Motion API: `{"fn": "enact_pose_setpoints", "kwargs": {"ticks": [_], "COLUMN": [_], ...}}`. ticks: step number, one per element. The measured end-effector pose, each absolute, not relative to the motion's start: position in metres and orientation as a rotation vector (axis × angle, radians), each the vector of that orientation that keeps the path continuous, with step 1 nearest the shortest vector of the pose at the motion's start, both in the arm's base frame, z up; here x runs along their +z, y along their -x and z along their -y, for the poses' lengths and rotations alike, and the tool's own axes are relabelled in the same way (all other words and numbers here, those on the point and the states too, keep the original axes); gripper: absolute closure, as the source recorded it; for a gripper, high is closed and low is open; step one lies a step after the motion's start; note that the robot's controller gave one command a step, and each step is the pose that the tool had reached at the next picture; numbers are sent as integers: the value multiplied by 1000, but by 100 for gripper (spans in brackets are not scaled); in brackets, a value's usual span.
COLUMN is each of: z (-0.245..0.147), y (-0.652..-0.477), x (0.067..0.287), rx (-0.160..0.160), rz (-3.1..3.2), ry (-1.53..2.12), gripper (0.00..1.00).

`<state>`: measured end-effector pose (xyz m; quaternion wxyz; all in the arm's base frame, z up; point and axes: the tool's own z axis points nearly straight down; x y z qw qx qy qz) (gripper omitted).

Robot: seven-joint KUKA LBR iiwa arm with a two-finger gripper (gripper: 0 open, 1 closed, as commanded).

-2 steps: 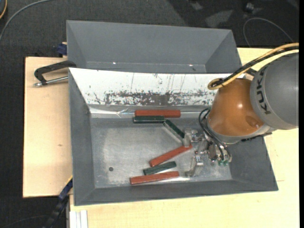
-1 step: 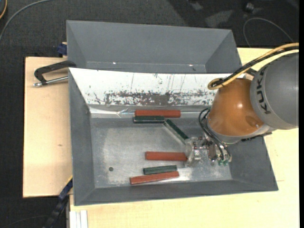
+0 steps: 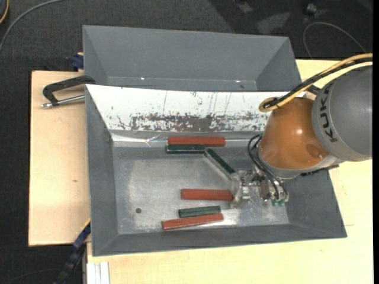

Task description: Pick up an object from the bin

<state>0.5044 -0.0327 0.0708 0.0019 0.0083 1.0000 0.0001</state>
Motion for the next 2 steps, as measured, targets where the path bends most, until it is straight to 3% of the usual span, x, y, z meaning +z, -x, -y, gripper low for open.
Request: {"fn": "enact_pose_setpoints", "kwargs": {"ticks": [1,2], "z": [33,44], "y": [-504,-502], "x": [71,222], "rx": [0,0], "rz": [-3138,-3118], "ry": [-26,-245], "gripper": [100,100]}}
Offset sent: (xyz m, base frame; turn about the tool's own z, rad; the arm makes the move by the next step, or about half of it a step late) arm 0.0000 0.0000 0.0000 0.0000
